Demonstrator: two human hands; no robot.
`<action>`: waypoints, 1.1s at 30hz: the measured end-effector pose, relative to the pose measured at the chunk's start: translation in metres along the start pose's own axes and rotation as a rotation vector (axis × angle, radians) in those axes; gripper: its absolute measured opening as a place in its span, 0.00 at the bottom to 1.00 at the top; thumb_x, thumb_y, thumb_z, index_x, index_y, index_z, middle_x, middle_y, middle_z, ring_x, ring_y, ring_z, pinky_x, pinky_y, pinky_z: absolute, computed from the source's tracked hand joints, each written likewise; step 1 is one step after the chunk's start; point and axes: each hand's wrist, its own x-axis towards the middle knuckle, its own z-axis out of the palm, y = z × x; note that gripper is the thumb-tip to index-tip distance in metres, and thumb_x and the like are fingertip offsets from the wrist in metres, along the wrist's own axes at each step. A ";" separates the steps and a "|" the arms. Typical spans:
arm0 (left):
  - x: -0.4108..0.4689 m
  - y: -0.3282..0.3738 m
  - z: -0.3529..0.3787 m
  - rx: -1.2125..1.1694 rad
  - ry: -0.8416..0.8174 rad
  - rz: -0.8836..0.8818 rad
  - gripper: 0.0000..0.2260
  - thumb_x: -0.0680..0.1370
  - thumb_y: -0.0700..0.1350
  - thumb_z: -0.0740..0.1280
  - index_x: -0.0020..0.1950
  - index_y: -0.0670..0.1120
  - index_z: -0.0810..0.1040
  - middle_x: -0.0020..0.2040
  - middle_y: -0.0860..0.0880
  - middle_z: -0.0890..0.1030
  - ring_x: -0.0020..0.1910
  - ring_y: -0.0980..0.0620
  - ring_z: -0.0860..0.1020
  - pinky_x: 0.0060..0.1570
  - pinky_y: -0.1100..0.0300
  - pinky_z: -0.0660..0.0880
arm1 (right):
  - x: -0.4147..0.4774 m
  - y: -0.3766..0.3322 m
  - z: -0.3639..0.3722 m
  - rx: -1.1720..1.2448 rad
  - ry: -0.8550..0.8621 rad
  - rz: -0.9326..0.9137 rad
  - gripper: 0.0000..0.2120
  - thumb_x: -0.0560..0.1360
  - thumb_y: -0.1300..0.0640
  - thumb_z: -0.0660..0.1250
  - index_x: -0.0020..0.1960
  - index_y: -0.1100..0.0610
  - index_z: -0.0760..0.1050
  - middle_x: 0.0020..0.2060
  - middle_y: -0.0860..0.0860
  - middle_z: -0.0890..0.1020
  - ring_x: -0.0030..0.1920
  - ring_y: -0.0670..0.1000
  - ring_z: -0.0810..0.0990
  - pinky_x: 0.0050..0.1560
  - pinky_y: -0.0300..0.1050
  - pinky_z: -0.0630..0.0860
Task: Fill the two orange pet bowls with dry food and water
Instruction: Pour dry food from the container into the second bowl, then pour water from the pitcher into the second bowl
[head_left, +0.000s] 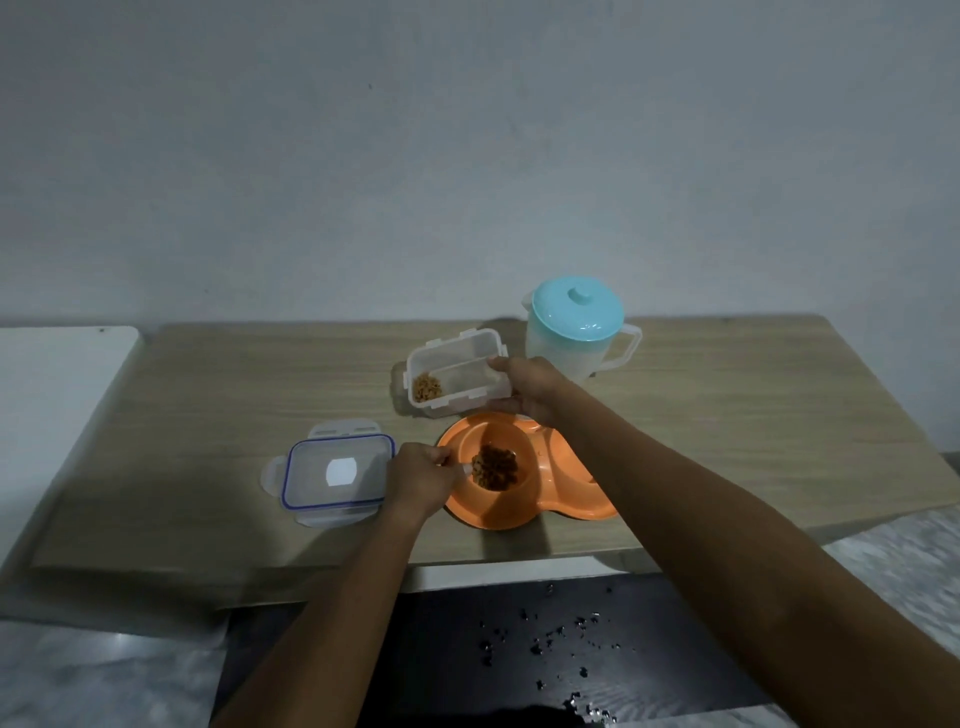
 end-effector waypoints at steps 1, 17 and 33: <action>0.001 0.000 -0.001 0.003 0.000 -0.006 0.18 0.75 0.44 0.73 0.64 0.41 0.79 0.60 0.44 0.82 0.57 0.50 0.79 0.48 0.63 0.70 | 0.003 -0.001 0.003 0.021 -0.001 0.015 0.13 0.82 0.56 0.66 0.63 0.61 0.72 0.60 0.59 0.80 0.58 0.60 0.82 0.41 0.47 0.85; 0.000 0.004 -0.005 0.056 -0.030 -0.031 0.15 0.74 0.45 0.73 0.59 0.42 0.82 0.54 0.44 0.84 0.50 0.50 0.80 0.50 0.59 0.74 | 0.006 0.030 -0.003 -0.028 0.163 -0.058 0.09 0.81 0.60 0.66 0.59 0.63 0.77 0.49 0.57 0.82 0.48 0.54 0.83 0.45 0.45 0.83; -0.019 0.056 0.048 0.593 -0.048 0.062 0.56 0.60 0.58 0.80 0.80 0.47 0.53 0.78 0.44 0.59 0.76 0.43 0.61 0.70 0.47 0.66 | -0.015 -0.034 -0.131 -0.291 0.569 -0.364 0.30 0.76 0.36 0.64 0.69 0.57 0.73 0.68 0.57 0.74 0.64 0.59 0.76 0.63 0.54 0.75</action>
